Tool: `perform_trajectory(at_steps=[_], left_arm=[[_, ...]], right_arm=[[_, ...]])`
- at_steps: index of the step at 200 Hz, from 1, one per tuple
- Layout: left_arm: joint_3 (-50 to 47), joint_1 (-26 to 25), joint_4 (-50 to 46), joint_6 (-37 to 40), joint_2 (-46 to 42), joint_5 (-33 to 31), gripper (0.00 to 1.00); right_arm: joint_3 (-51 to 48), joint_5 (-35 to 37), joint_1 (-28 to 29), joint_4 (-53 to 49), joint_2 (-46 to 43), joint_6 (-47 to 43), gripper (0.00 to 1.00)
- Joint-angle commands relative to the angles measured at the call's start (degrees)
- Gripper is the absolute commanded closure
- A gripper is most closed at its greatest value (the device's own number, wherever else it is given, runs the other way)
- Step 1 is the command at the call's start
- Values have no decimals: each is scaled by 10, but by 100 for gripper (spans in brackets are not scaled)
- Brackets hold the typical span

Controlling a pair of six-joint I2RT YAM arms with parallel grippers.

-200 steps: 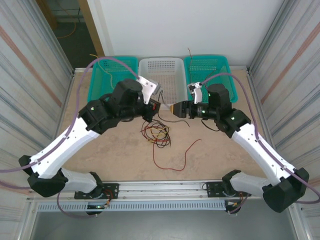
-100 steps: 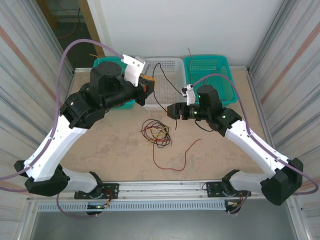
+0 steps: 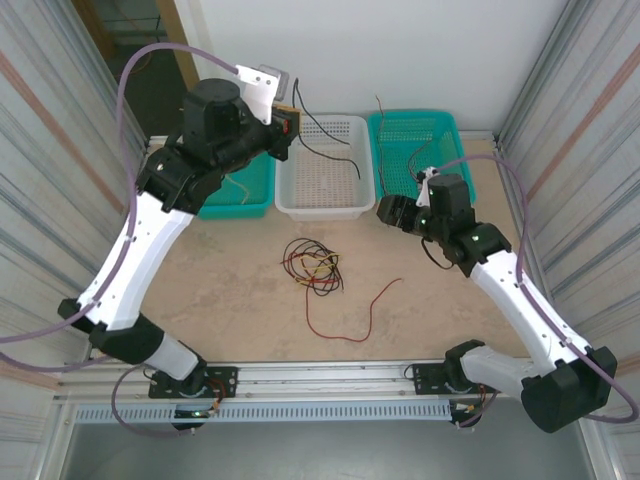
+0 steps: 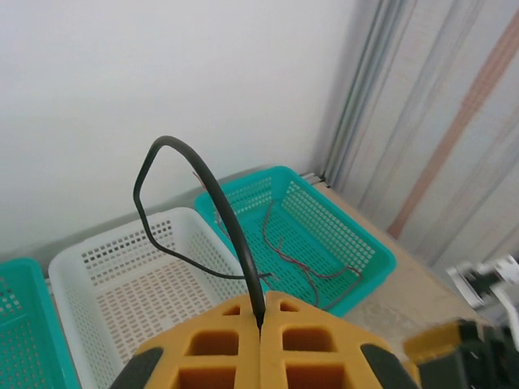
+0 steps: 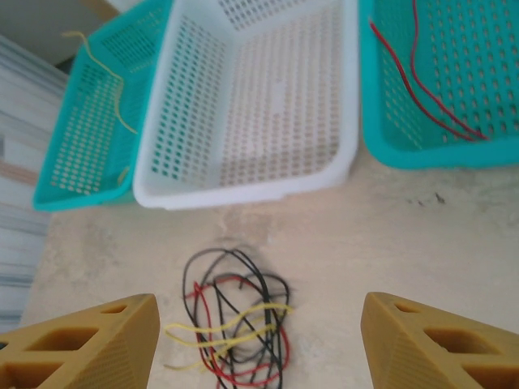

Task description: Untangle the cables

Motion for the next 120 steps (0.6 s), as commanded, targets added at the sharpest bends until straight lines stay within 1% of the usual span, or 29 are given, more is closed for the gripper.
perform_trajectory(at_steps=[1, 11, 25, 40, 55, 75, 101, 120], left_arm=[[10, 25, 60, 22, 33, 23, 100], [19, 30, 72, 27, 55, 16, 100], [41, 36, 78, 38, 89, 13, 100], [61, 46, 81, 34, 129, 18, 100], [68, 57, 95, 24, 160, 44, 100], [73, 64, 111, 19, 197, 59, 100], [78, 68, 120, 30, 237, 39, 100], [69, 71, 126, 33, 264, 39, 100]], right_arm=[[-8, 9, 1, -45, -17, 9, 34], [-10, 1, 2, -53, -20, 4, 35], [-14, 10, 7, -65, -28, -1, 36], [-19, 21, 9, -73, -40, -2, 36], [-24, 25, 9, -76, -53, -3, 35], [-25, 22, 9, -78, -54, -7, 35], [-26, 18, 8, -81, -70, -15, 35], [-26, 15, 8, -81, -69, -19, 36]])
